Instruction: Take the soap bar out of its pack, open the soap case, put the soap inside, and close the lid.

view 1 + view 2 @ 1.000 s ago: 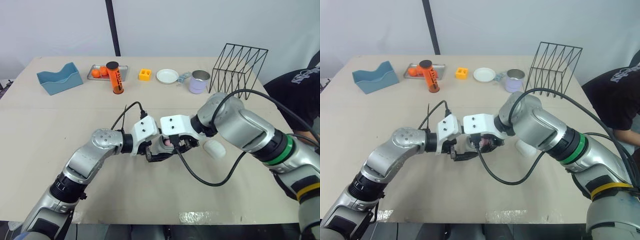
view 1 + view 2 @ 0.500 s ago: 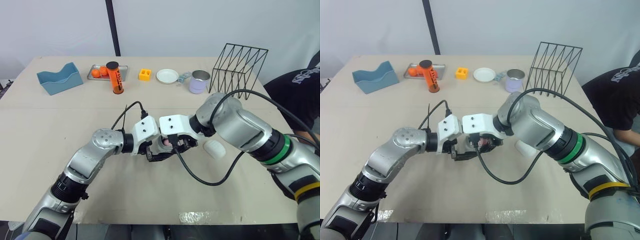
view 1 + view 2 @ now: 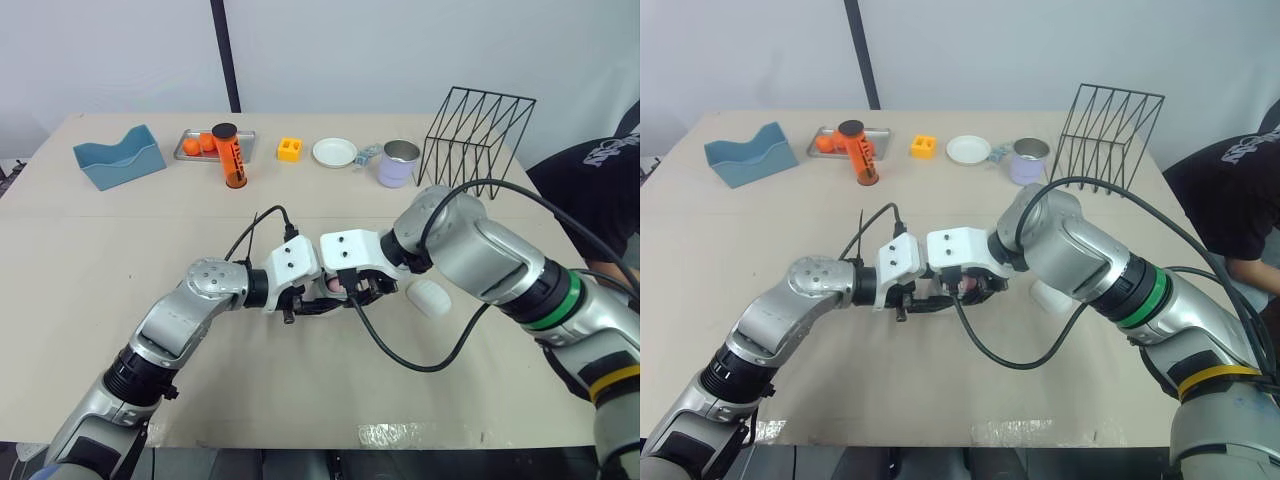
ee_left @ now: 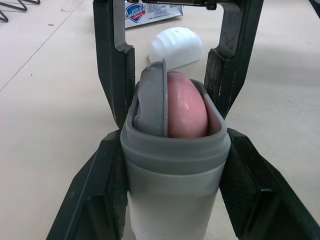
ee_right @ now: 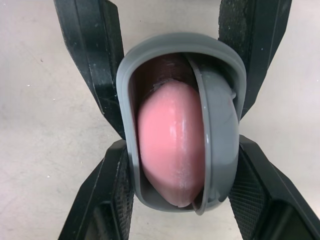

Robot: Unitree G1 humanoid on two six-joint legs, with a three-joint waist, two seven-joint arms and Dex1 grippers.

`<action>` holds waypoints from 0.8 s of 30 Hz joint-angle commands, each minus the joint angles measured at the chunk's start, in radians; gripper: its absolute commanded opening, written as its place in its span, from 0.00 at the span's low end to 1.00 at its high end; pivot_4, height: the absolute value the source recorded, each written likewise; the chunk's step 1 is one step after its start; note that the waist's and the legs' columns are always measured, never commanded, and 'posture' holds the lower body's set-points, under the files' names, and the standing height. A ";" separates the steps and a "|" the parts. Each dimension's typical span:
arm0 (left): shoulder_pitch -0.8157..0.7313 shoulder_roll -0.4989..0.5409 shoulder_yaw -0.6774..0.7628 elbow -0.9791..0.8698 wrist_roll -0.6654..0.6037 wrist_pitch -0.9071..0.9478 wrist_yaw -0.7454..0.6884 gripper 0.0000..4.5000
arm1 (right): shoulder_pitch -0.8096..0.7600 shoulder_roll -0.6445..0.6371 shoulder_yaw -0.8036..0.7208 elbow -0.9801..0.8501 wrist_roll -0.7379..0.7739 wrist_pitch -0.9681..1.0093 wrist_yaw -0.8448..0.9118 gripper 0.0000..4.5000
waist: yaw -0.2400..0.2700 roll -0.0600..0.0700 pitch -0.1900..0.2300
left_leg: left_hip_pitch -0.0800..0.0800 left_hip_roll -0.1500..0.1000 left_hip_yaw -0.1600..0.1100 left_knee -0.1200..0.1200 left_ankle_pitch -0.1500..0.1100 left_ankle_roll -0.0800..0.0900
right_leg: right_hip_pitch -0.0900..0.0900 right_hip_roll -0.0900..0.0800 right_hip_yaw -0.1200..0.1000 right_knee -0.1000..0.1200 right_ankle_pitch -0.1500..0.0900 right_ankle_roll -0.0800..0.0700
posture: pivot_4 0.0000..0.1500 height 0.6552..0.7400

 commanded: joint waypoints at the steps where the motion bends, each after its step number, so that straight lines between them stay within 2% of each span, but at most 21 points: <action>1: 0.003 -0.016 0.011 -0.017 -0.004 -0.014 0.011 0.43 | -0.006 0.010 -0.051 -0.025 -0.003 -0.014 -0.004 0.45 | 0.000 0.000 0.000 | 0.000 0.000 0.000 0.000 0.000 0.000 | 0.000 0.000 0.000 0.000 0.000 0.000 | 1.00 1.00; 6: 0.009 -0.017 0.012 -0.020 -0.003 -0.017 0.012 0.43 | -0.001 0.012 -0.052 -0.026 -0.001 -0.015 0.000 0.45 | 0.000 0.000 0.000 | 0.000 0.000 0.000 0.000 0.000 0.000 | 0.000 0.000 0.000 0.000 0.000 0.000 | 1.00 1.00; 10: 0.019 -0.014 0.016 -0.024 -0.006 -0.024 0.008 0.43 | 0.005 0.013 -0.060 -0.022 0.010 -0.009 0.004 0.86 | 0.000 0.000 0.000 | 0.000 0.000 0.000 0.000 0.000 0.000 | 0.000 0.000 0.000 0.000 0.000 0.000 | 1.00 1.00; 11: 0.021 -0.013 0.018 -0.024 -0.006 -0.028 0.006 0.43 | 0.007 0.012 -0.063 -0.020 0.012 -0.008 0.006 0.88 | 0.000 0.000 0.000 | 0.000 0.000 0.000 0.000 0.000 0.000 | 0.000 0.000 0.000 0.000 0.000 0.000 | 1.00 1.00; 12: 0.024 -0.011 0.019 -0.023 -0.006 -0.033 0.004 0.43 | 0.010 0.012 -0.068 -0.019 0.017 -0.006 0.008 0.99 | 0.000 0.000 0.000 | 0.000 0.000 0.000 0.000 0.000 0.000 | 0.000 0.000 0.000 0.000 0.000 0.000 | 1.00 1.00; 24: 0.052 0.028 0.112 0.030 -0.049 -0.136 -0.064 0.43 | 0.116 -0.009 -0.189 0.012 0.087 -0.020 -0.002 0.99 | 0.000 0.000 0.000 | 0.000 0.000 -0.001 0.000 0.000 0.000 | 0.000 0.000 -0.001 0.000 0.000 0.000 | 1.00 1.00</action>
